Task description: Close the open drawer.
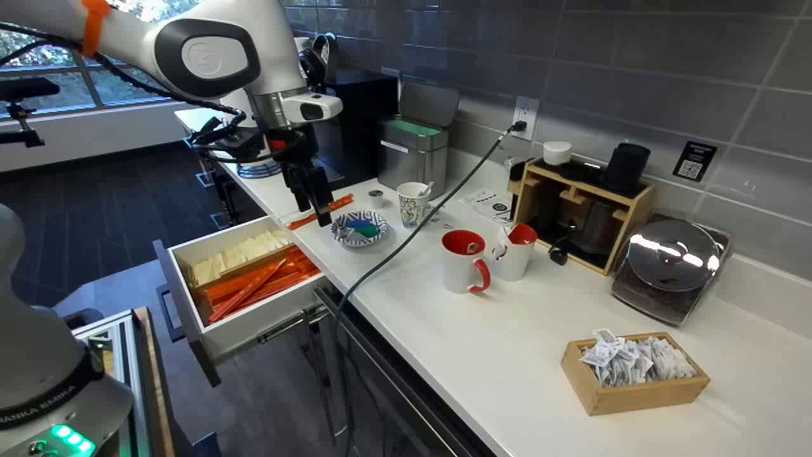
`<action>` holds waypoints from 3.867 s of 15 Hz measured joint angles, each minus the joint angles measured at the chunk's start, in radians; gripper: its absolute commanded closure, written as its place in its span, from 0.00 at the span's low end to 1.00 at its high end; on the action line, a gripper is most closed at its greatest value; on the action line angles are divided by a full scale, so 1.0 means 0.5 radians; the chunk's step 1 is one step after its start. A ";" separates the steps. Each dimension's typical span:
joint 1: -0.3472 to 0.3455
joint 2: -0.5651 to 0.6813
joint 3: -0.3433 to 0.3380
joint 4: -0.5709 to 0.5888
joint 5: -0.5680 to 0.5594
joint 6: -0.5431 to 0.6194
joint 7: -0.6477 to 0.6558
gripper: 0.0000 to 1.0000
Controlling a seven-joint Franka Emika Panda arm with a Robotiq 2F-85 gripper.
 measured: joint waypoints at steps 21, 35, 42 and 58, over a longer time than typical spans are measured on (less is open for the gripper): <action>0.504 -0.325 0.115 -0.527 0.425 -0.243 -0.236 0.00; 0.872 -0.452 0.249 -0.510 0.554 -0.415 -0.531 0.00; 1.310 -0.403 0.436 -0.509 0.721 -0.074 -0.771 0.00; 1.907 0.416 0.438 -0.509 0.821 0.664 -1.593 0.00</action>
